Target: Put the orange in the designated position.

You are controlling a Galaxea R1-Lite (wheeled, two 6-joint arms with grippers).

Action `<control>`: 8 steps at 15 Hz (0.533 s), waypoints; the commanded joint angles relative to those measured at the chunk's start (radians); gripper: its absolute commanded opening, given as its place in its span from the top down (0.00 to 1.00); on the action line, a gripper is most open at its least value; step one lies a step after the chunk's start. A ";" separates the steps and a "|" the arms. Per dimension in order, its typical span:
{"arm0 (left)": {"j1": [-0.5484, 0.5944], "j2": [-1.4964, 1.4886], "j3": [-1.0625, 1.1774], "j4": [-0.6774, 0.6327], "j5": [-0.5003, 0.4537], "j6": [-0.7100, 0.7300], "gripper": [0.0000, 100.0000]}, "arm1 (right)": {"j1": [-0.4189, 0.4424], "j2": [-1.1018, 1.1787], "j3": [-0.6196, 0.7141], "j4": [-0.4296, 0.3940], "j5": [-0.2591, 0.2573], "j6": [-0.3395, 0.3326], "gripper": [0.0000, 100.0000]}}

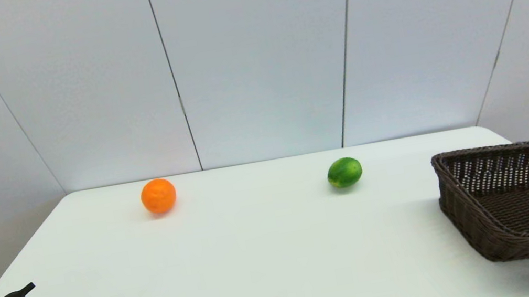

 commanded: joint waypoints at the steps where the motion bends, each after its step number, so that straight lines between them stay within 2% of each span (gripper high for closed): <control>1: -0.005 0.166 -0.235 0.075 0.002 0.026 0.00 | 0.000 0.000 0.000 -0.001 0.000 -0.002 0.00; 4: -0.011 0.344 -0.470 0.134 0.002 0.090 0.00 | 0.000 0.000 0.000 -0.001 0.000 -0.002 0.00; 8: -0.009 0.597 -0.833 0.332 0.007 0.152 0.00 | 0.000 0.001 0.000 -0.001 0.000 0.000 0.00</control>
